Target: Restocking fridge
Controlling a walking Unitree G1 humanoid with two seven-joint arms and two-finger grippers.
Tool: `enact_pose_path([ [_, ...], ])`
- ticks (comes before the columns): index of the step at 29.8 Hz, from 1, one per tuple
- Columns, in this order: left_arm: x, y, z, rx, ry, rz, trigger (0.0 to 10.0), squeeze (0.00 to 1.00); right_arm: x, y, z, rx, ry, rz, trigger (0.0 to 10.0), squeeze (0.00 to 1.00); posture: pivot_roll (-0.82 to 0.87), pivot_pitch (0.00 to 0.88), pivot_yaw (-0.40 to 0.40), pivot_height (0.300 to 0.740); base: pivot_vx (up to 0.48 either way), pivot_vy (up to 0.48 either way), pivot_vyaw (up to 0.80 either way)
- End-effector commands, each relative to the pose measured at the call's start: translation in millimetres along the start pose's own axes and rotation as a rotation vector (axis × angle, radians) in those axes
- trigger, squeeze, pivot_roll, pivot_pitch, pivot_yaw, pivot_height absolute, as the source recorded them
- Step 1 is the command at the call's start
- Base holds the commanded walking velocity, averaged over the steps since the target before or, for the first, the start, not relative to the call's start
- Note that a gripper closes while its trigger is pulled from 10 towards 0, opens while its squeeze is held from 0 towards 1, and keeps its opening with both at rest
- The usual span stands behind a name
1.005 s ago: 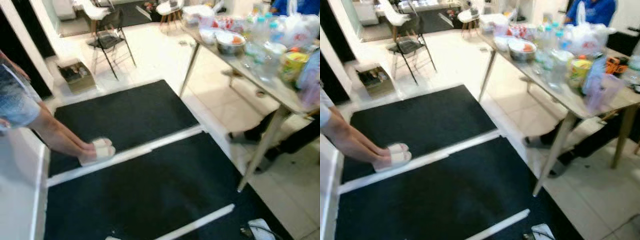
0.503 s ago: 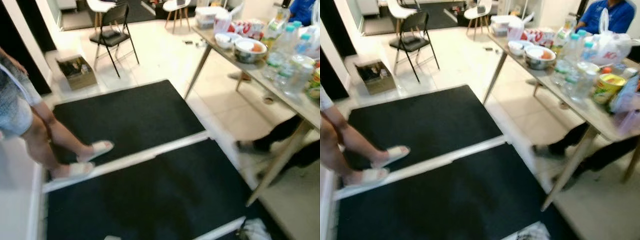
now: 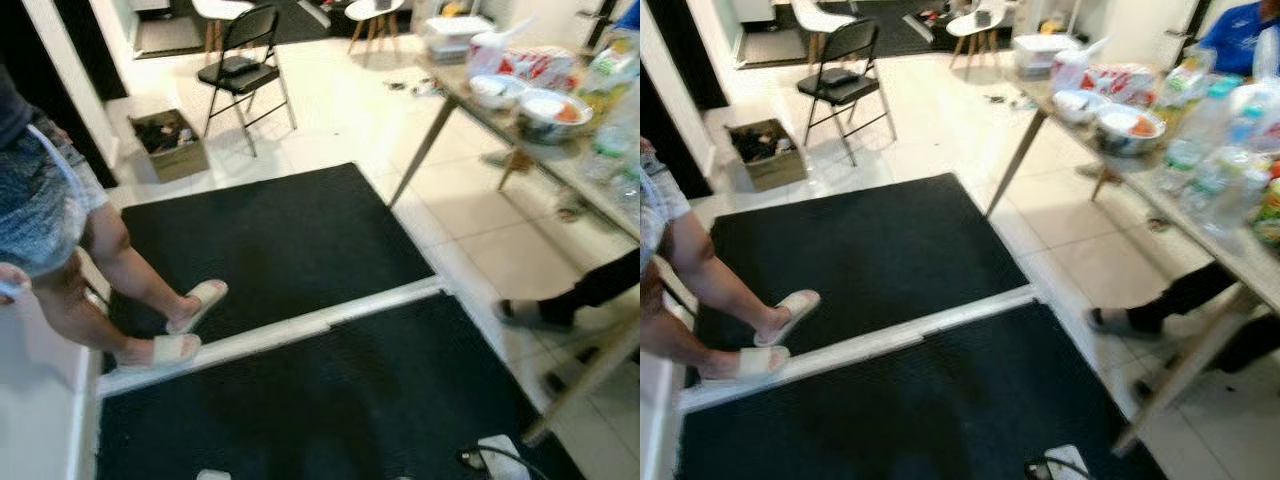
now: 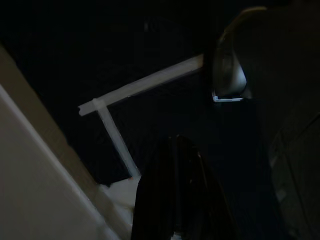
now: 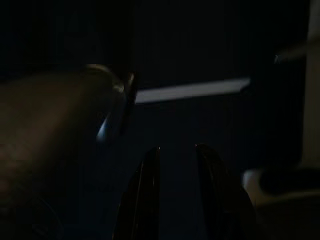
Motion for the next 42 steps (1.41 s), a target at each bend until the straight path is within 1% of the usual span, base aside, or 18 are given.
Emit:
enact_pose_path([
  [1,31.3,-1.0,10.2,0.031,0.005,-0.101,10.0,0.00,12.9,0.7,7.1,0.011,-0.019,-0.031,10.0,0.00,-0.02,0.000,0.025,0.740,0.304,0.000,0.00],
  [5,27.0,-1.1,10.6,0.033,-0.004,-0.093,10.0,0.00,13.7,1.0,10.3,0.018,-0.056,-0.017,10.0,0.00,-0.01,0.000,0.018,0.740,0.306,0.000,0.00],
  [10,22.6,-0.4,6.5,0.028,-0.004,-0.082,10.0,0.00,9.9,1.1,11.6,0.026,-0.074,0.010,10.0,0.00,-0.02,0.000,0.019,0.740,0.311,0.000,-0.73],
  [14,21.3,0.1,4.2,0.023,0.004,-0.074,10.0,0.00,9.8,1.2,12.2,0.025,-0.076,0.014,10.0,0.00,-0.02,0.000,0.020,0.740,0.000,0.000,-0.73],
  [17,21.6,0.0,4.6,0.023,0.006,-0.078,10.0,0.00,11.9,1.5,14.6,0.025,-0.079,0.013,10.0,0.00,-0.02,0.000,0.019,0.740,0.000,0.000,-0.73],
  [19,21.7,-0.3,5.3,0.021,0.027,-0.082,10.0,0.00,17.4,1.9,20.2,0.030,-0.093,0.007,10.0,0.00,-0.02,0.000,0.017,0.740,0.000,0.000,-0.73],
  [23,21.4,-0.5,5.9,0.021,0.038,-0.082,10.0,0.00,24.3,1.9,23.6,0.036,-0.112,-0.003,10.0,0.00,-0.03,0.000,0.012,0.740,0.000,0.000,-0.73],
  [29,20.1,-0.6,6.1,0.019,0.039,-0.079,10.0,0.00,29.1,1.1,17.6,0.022,-0.114,-0.012,10.0,0.00,-0.03,0.000,0.007,0.740,0.000,0.000,-0.73],
  [32,15.8,-1.2,7.9,0.019,0.036,-0.070,10.0,0.00,28.4,0.7,12.8,0.014,-0.115,-0.011,10.0,0.00,-0.03,0.000,0.005,0.740,0.000,0.000,-0.73],
  [39,14.0,-1.5,9.9,0.022,0.047,-0.059,10.0,0.00,22.8,0.5,9.3,0.013,-0.124,0.004,10.0,0.00,-0.03,0.000,0.005,0.740,0.000,0.000,-0.73],
  [42,14.3,-1.4,10.3,0.025,0.056,-0.055,10.0,0.00,19.8,0.9,11.3,0.016,-0.130,0.010,10.0,0.00,-0.03,0.000,0.012,0.740,0.000,0.000,-0.73],
])
Point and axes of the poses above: a point about 5 cm out from each wrist's last joint towards the gripper, its own y axis pointing out of the wrist towards the gripper, its own x axis along the axis of the wrist's last joint, z = x × y, the point moved 5 cm from there along y, pointing out of the wrist towards the gripper, and after that the axes turned 9 degrees about y, right-handed, at the moved point
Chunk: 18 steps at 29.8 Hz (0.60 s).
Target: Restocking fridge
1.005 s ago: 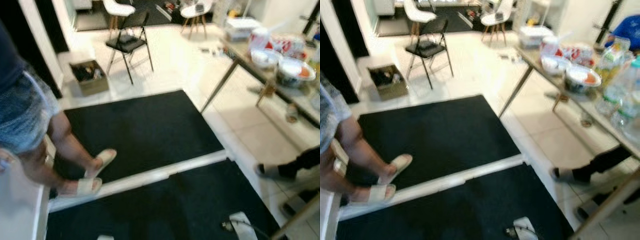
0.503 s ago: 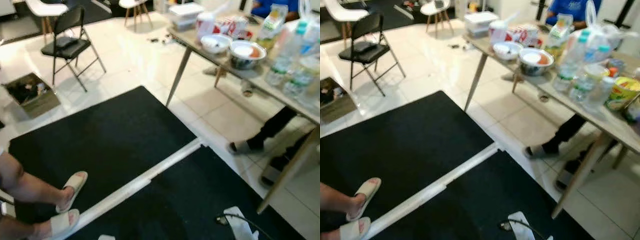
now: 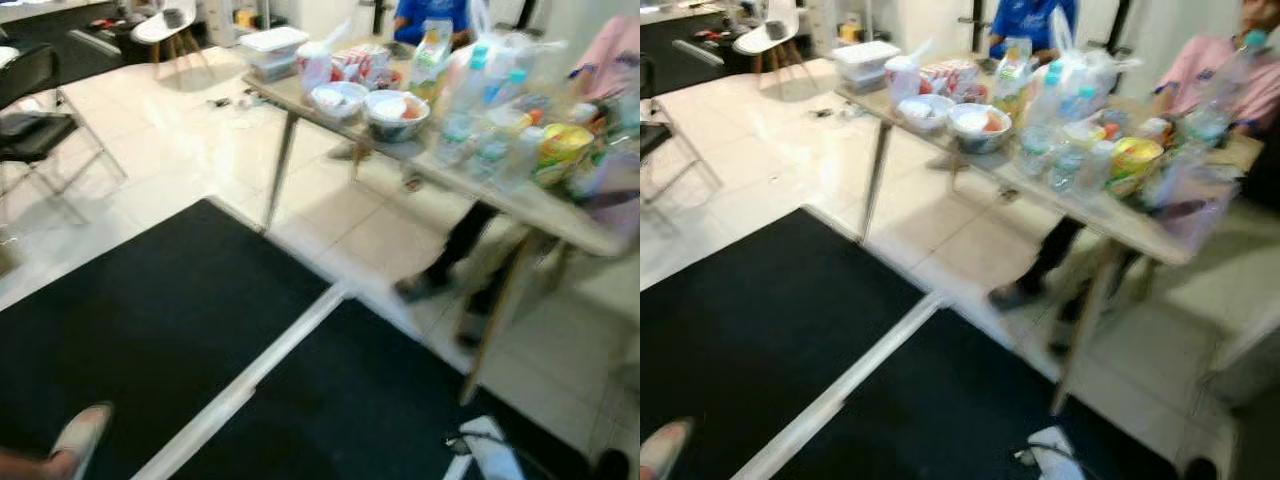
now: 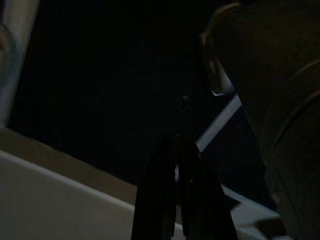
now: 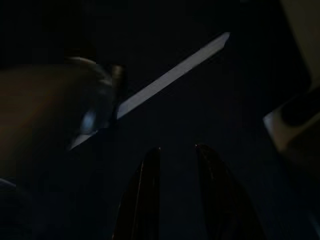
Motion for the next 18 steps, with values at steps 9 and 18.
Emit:
enact_pose_path([
  [9,38.4,-0.2,5.9,0.026,0.032,-0.108,10.0,0.00,-6.2,1.8,12.2,0.012,-0.010,0.006,10.0,0.00,-0.02,0.000,0.015,0.740,0.000,0.000,-0.73],
  [18,41.4,0.0,4.4,0.023,0.042,-0.112,10.0,0.00,-7.4,2.1,15.4,0.023,-0.015,0.005,10.0,0.00,-0.01,0.000,0.010,0.740,0.000,0.000,-0.62],
])
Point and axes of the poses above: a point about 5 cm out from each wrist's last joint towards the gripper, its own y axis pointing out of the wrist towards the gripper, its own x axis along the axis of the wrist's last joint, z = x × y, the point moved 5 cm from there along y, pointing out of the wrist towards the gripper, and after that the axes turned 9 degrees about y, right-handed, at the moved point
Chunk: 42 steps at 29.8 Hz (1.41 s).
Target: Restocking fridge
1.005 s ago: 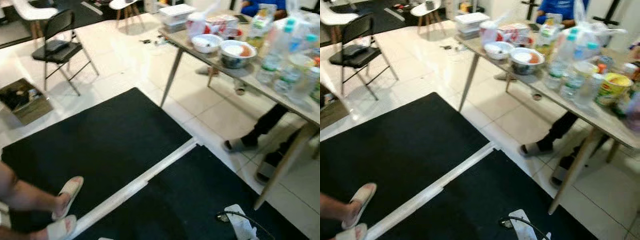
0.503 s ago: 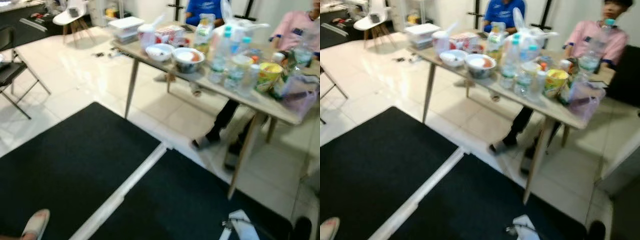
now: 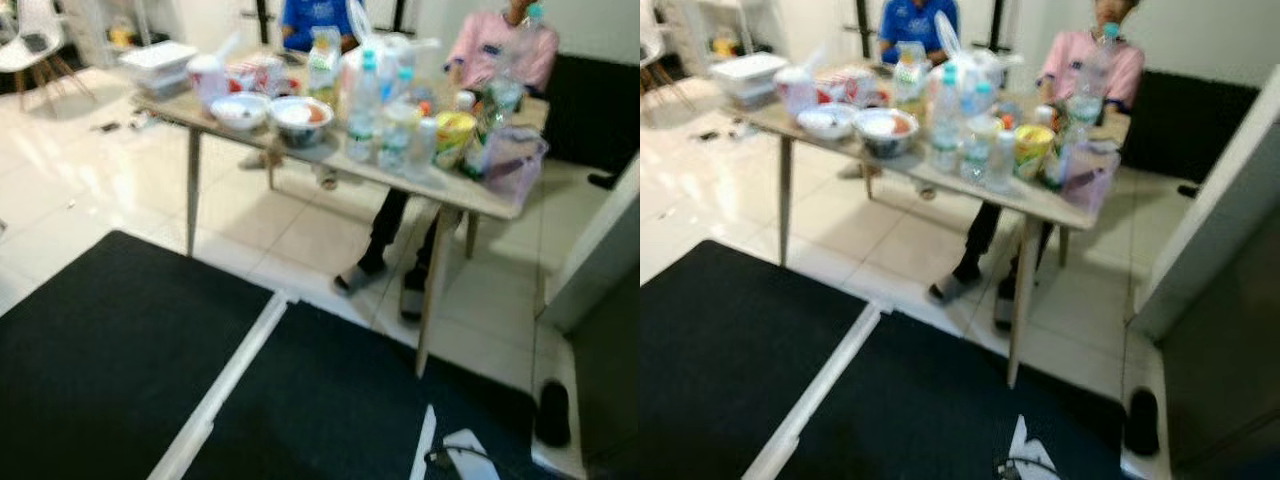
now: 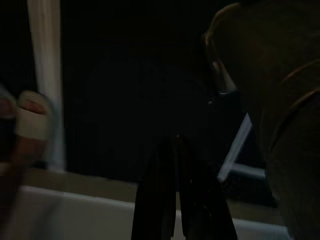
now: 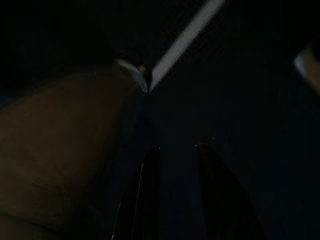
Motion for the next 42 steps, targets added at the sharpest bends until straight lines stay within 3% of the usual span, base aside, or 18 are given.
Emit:
enact_pose_path([
  [1,41.4,-1.3,8.4,0.032,0.001,-0.131,10.0,0.00,4.4,-0.4,-1.8,0.000,-0.010,-0.013,10.0,0.00,-0.01,0.000,0.010,0.740,0.000,0.000,0.00],
  [18,35.4,-0.2,5.4,0.024,0.061,-0.078,10.0,0.00,2.1,-0.5,-1.4,0.010,-0.055,0.004,10.0,0.00,-0.02,0.000,0.002,0.740,0.000,0.000,0.00],
  [25,33.3,0.7,0.9,0.015,0.047,-0.066,10.0,0.00,9.2,-1.4,-5.1,0.010,-0.052,-0.003,10.0,0.00,-0.02,0.000,0.006,0.740,0.000,0.000,0.00],
  [42,35.6,0.7,-0.5,0.010,0.013,-0.087,10.0,0.00,20.4,-1.2,3.8,0.029,-0.046,-0.022,10.0,0.00,-0.01,0.000,0.006,0.740,0.000,0.000,0.00],
])
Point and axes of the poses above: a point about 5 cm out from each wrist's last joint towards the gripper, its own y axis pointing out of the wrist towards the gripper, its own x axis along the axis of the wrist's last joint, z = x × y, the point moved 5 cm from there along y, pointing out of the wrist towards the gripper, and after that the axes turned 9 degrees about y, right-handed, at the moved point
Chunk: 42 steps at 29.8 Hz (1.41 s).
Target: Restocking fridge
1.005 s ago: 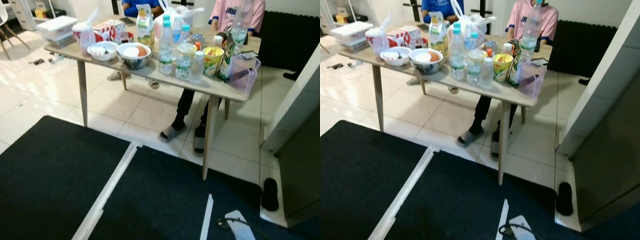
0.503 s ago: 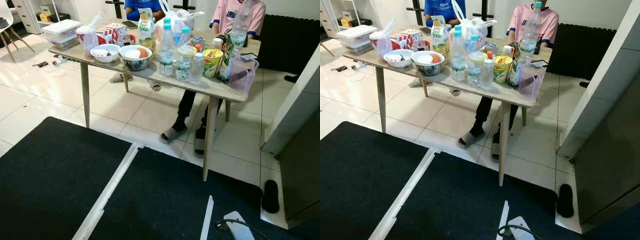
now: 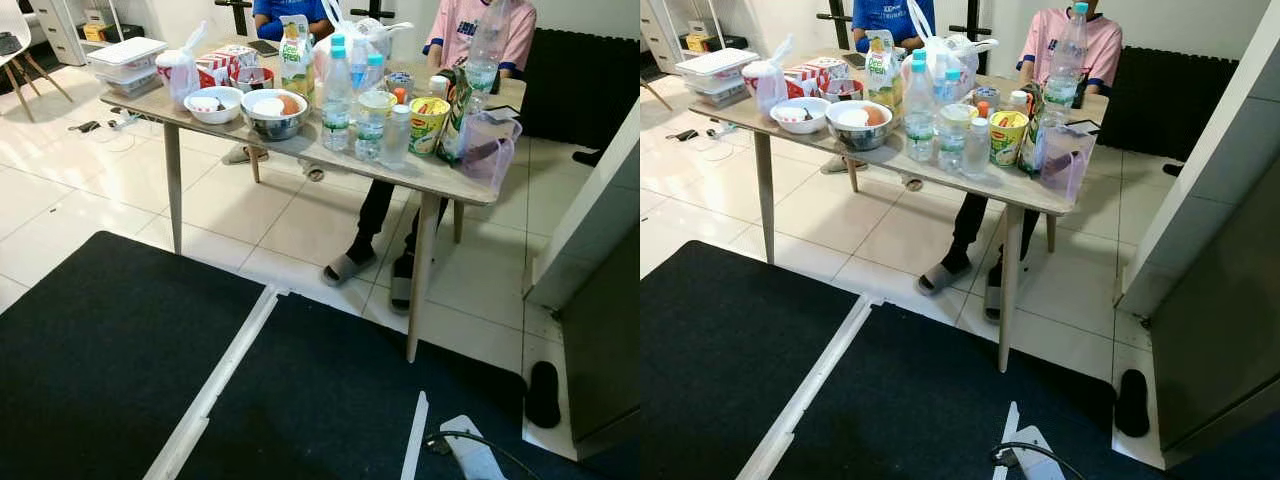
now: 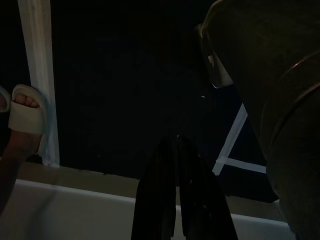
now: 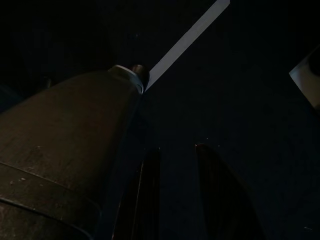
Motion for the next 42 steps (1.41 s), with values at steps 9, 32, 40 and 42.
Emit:
enact_pose_path([
  [9,33.5,-1.0,5.1,0.021,-0.010,-0.104,10.0,0.00,4.0,-0.9,-4.4,-0.004,0.000,-0.009,10.0,0.00,-0.01,0.000,0.007,0.740,0.000,0.000,0.00],
  [32,34.4,-1.3,6.1,0.021,-0.015,-0.109,10.0,0.00,4.4,-0.9,-3.7,-0.001,0.000,-0.008,10.0,0.00,-0.01,0.000,0.017,0.740,0.000,0.000,0.00],
  [40,34.2,-1.1,4.5,0.009,-0.015,-0.107,10.0,0.00,4.4,-1.0,-3.9,0.000,0.000,-0.008,10.0,0.00,-0.01,0.000,0.017,0.740,0.000,0.000,0.00],
  [42,34.4,-1.2,4.6,0.008,-0.014,-0.107,10.0,0.00,4.7,-1.0,-4.0,0.000,0.001,-0.009,10.0,0.00,-0.01,0.000,0.020,0.740,0.000,0.000,0.00],
])
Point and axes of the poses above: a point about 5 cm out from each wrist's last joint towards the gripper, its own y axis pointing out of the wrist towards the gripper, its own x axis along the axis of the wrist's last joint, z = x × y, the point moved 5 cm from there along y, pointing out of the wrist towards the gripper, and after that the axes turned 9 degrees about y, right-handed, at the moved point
